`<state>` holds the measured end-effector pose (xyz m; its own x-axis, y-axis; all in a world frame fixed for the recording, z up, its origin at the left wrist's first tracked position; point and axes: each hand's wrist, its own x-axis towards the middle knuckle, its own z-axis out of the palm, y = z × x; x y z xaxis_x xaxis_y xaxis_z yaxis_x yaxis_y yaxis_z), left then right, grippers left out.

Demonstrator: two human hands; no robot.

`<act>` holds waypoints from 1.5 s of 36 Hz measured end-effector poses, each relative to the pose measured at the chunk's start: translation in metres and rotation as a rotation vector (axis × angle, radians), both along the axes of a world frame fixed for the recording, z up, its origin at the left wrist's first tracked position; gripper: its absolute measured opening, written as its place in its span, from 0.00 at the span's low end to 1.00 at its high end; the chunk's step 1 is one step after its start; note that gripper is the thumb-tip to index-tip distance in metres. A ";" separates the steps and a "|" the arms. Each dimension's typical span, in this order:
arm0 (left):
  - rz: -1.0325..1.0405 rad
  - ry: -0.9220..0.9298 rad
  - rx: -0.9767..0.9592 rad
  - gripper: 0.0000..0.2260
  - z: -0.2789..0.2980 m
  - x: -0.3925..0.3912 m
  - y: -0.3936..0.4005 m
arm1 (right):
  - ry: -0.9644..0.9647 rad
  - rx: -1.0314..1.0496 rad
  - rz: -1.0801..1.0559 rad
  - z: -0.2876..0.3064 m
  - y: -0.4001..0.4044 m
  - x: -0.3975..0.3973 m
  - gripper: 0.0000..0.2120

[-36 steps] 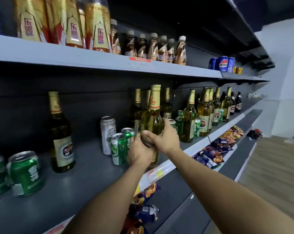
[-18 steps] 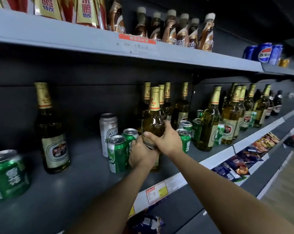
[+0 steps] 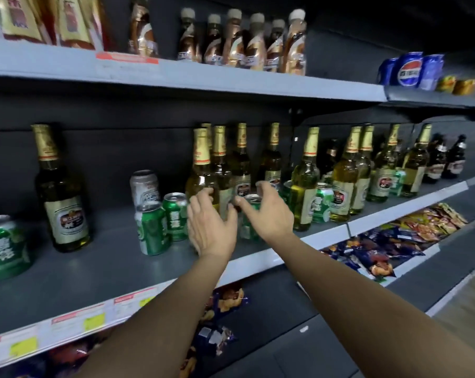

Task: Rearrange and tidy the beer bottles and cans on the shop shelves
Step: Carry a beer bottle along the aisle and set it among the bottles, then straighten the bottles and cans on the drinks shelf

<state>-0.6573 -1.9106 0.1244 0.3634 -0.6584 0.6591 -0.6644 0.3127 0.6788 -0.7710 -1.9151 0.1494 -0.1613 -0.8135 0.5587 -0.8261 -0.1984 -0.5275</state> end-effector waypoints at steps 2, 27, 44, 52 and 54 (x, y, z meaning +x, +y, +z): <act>-0.056 -0.061 0.023 0.17 0.004 -0.029 0.006 | 0.006 0.029 -0.023 -0.004 0.010 -0.035 0.29; -0.546 -0.394 0.325 0.18 -0.009 -0.408 -0.018 | -0.033 0.246 -0.551 -0.048 0.078 -0.443 0.25; -0.612 -0.377 0.338 0.16 -0.008 -0.611 -0.175 | 0.100 0.275 -0.580 -0.016 -0.068 -0.626 0.25; -0.560 -0.286 0.277 0.18 -0.022 -0.694 -0.216 | 0.091 0.267 -0.545 -0.022 -0.129 -0.711 0.24; -0.486 -0.191 0.216 0.21 -0.023 -0.709 -0.226 | 0.112 0.256 -0.524 -0.023 -0.147 -0.733 0.24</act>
